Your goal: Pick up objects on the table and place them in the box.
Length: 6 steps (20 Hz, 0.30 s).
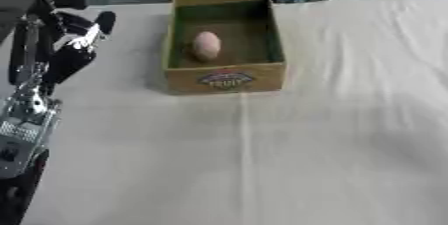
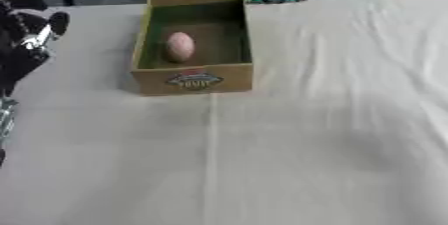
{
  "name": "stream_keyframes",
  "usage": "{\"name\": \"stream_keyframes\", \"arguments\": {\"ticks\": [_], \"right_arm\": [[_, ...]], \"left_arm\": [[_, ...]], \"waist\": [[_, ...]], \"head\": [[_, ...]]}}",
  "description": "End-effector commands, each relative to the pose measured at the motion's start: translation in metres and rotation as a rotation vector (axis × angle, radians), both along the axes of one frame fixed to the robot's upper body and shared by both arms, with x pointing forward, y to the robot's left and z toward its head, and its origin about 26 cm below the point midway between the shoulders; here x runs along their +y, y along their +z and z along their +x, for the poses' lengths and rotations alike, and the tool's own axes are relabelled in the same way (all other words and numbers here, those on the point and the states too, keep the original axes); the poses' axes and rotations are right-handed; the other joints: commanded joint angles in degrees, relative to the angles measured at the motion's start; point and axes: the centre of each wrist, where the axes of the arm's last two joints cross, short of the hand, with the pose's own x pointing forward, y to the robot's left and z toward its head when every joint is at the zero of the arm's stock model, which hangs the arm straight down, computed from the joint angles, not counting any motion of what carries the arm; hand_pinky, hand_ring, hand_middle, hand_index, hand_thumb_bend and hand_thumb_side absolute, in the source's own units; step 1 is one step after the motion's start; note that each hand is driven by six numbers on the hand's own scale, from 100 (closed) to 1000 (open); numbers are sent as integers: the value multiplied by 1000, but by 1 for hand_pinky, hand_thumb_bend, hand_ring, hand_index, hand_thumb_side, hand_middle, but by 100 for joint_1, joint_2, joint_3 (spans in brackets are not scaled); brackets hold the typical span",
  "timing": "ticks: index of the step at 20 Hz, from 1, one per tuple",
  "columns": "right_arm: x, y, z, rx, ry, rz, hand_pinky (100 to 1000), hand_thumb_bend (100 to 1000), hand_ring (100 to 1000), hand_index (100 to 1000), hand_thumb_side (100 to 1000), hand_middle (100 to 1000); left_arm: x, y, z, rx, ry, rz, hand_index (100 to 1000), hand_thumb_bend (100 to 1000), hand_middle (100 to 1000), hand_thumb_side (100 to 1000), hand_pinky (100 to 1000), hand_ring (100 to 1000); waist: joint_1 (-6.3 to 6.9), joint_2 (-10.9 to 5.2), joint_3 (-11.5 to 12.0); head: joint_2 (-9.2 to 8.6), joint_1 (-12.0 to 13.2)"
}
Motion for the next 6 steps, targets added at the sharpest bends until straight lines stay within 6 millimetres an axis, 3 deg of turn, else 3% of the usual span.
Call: {"name": "stream_keyframes", "arguments": {"ticks": [1, 6], "right_arm": [[-5, 12, -1, -31, -13, -21, 641, 100, 711, 842, 269, 709], [-5, 11, -1, -30, -13, -20, 641, 100, 711, 842, 269, 709]], "left_arm": [[4, 7, -5, -32, 16, -1, 734, 596, 624, 462, 569, 560], [5, -1, -8, -15, 26, -27, 733, 581, 621, 469, 567, 558]], "waist": [[-26, -70, 11], [-35, -68, 44]], "head": [[-2, -28], [70, -65]]}}
